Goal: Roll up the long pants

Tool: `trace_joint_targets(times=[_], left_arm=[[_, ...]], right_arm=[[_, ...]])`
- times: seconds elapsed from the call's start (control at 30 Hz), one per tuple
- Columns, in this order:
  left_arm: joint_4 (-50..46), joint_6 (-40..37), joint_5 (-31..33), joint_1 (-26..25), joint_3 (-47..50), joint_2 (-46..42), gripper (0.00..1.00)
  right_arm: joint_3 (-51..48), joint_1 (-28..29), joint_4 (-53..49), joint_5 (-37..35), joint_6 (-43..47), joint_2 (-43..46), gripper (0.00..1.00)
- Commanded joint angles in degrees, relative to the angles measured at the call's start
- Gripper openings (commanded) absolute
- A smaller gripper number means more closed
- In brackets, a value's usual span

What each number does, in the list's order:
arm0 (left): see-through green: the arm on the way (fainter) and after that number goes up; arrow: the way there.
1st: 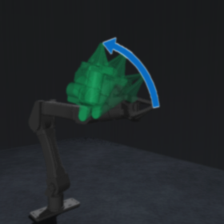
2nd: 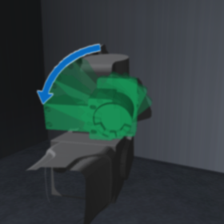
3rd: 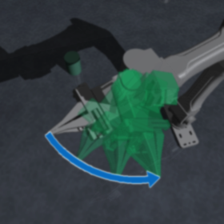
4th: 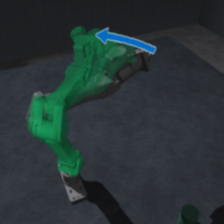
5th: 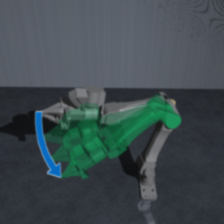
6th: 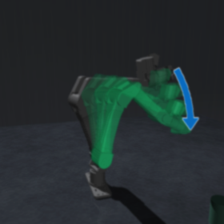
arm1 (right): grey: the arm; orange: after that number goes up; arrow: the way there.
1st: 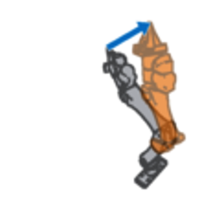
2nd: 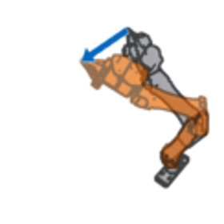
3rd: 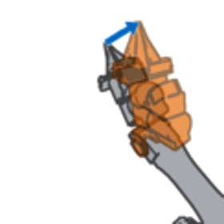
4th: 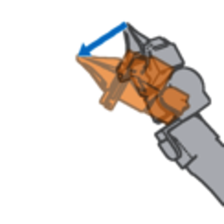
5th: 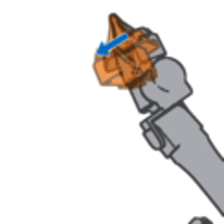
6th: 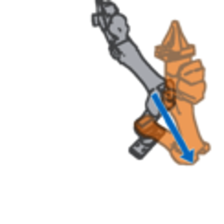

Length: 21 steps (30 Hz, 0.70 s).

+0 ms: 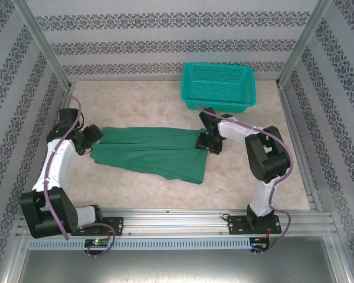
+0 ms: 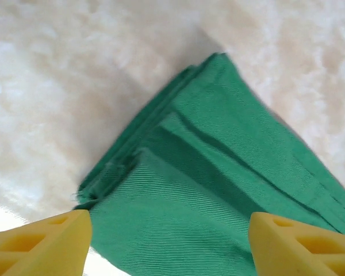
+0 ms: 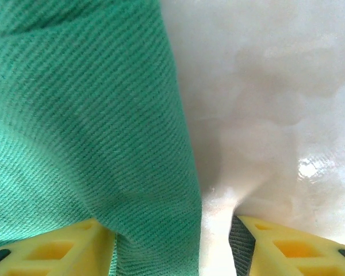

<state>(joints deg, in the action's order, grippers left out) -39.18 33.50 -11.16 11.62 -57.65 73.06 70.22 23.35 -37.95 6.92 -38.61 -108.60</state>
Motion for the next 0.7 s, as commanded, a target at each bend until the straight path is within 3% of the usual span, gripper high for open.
trace_joint_targets(times=[0.0, 0.1, 0.13, 0.2, 0.33, 0.4, 0.47, 0.67], left_arm=[[4.36, -2.73, -1.32, -3.05, -4.74, 6.06, 0.74], [3.28, -3.77, -2.80, -3.46, -10.23, 16.37, 0.72], [3.45, -3.83, -2.91, -3.44, -11.35, 18.80, 0.71], [3.94, -3.86, -3.13, -3.49, -13.75, 22.84, 0.68], [4.57, -4.30, -5.26, -3.57, -16.02, 24.68, 0.67], [4.05, -5.19, -5.63, -4.13, -16.44, 24.85, 0.69], [3.54, -5.86, -4.65, -5.05, -16.47, 25.32, 0.70], [5.58, -7.01, -4.84, -5.81, -16.56, 28.91, 0.75]], right_arm=[[1.25, -0.26, 4.12, 2.94, 1.53, -2.50, 0.58], [1.89, -0.19, 4.12, 5.40, 1.72, -3.44, 0.55], [1.94, -0.15, 4.03, 5.75, 2.02, -3.86, 0.45], [1.48, -0.57, 2.55, 4.11, 2.27, -3.98, 0.00], [-2.50, -4.42, 0.85, -4.36, 5.07, -0.13, 0.00], [-3.72, -7.85, 2.71, -0.02, 6.76, 0.99, 0.00], [-1.44, -8.65, 1.76, -1.01, 5.36, 0.21, 0.00], [6.96, -6.54, -3.63, -2.99, 5.58, -4.78, 0.16]])
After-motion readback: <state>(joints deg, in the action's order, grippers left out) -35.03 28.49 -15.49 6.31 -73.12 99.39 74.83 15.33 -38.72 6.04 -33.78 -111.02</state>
